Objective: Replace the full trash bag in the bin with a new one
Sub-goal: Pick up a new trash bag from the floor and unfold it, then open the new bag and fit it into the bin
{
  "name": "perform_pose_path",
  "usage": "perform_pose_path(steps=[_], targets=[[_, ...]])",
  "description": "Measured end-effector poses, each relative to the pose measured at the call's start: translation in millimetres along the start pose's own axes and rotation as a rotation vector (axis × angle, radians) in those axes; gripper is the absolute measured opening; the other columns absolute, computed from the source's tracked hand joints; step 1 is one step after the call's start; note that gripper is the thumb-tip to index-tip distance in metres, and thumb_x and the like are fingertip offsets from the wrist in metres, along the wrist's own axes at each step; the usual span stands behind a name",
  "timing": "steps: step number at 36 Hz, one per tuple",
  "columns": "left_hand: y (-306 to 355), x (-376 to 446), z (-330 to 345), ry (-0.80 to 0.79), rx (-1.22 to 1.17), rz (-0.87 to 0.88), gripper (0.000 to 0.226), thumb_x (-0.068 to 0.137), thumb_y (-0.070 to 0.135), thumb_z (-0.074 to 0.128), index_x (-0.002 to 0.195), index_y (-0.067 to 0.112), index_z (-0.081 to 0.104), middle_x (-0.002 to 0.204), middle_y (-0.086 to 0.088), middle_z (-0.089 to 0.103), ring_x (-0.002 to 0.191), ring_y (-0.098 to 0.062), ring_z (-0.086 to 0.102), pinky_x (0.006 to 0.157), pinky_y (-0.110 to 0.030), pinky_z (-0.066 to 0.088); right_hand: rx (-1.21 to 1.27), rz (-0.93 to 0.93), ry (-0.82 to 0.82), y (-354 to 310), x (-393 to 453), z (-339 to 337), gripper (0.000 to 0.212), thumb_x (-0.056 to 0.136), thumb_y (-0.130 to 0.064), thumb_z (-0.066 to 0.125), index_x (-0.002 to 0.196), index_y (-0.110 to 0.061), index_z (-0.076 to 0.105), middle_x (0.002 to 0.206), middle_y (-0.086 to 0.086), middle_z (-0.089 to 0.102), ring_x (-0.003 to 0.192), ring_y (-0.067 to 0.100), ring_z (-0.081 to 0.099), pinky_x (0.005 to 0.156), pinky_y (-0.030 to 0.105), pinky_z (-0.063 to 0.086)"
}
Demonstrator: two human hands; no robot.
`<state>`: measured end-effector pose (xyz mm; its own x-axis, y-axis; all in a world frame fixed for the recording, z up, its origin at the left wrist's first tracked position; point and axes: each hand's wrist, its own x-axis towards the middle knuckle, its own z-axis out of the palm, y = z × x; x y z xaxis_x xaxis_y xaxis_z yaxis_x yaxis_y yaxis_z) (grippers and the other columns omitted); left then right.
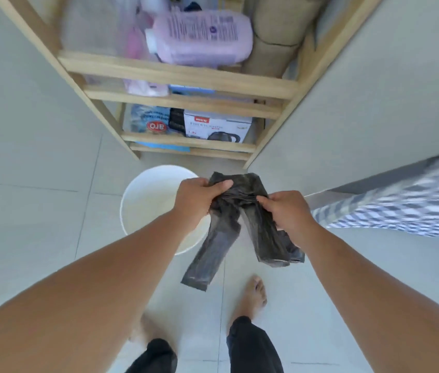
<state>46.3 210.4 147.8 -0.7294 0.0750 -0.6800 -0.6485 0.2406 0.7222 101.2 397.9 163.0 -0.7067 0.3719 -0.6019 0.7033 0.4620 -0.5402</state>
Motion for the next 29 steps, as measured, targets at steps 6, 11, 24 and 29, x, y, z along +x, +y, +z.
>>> perform_pose_path(steps=[6, 11, 24, 29], targets=[[51, -24, -73, -0.279, 0.407, 0.144, 0.049, 0.047, 0.037, 0.093, 0.091, 0.021, 0.075, 0.085, -0.009, 0.078, 0.082, -0.029, 0.075, 0.083, -0.043, 0.058, 0.492, 0.215, 0.002, -53, -9, -10, 0.048, 0.079, -0.044, 0.073, 0.088, 0.003, 0.073, 0.092, 0.017, 0.074, 0.088, 0.033, 0.069, 0.089, 0.045, 0.055], [58, -29, -111, -0.228, 0.701, 0.274, 0.032, 0.078, 0.04, 0.078, 0.085, 0.009, 0.074, 0.077, -0.013, 0.072, 0.07, -0.025, 0.067, 0.064, -0.028, 0.048, 0.841, 0.224, -0.262, -101, -23, 5, 0.023, 0.087, -0.022, 0.071, 0.096, 0.0, 0.074, 0.094, 0.017, 0.075, 0.079, 0.029, 0.073, 0.069, 0.036, 0.061], [20, -39, -162, 0.064, 0.459, 0.173, 0.053, 0.082, 0.052, 0.07, 0.074, -0.001, 0.068, 0.073, -0.017, 0.068, 0.07, -0.03, 0.064, 0.058, -0.028, 0.041, 0.938, 0.269, -0.323, -134, -34, 79, 0.028, 0.089, -0.023, 0.069, 0.103, 0.002, 0.068, 0.086, 0.015, 0.069, 0.064, 0.023, 0.063, 0.07, 0.032, 0.055], [17, -44, -158, -0.05, 0.509, 0.171, 0.024, 0.099, 0.029, 0.051, 0.094, 0.014, 0.068, 0.089, -0.001, 0.067, 0.091, -0.026, 0.062, 0.074, -0.029, 0.042, 1.045, 0.249, -0.382, -133, -39, 86, 0.021, 0.098, -0.002, 0.046, 0.095, -0.006, 0.067, 0.068, 0.011, 0.072, 0.054, 0.018, 0.069, 0.051, 0.029, 0.059]])
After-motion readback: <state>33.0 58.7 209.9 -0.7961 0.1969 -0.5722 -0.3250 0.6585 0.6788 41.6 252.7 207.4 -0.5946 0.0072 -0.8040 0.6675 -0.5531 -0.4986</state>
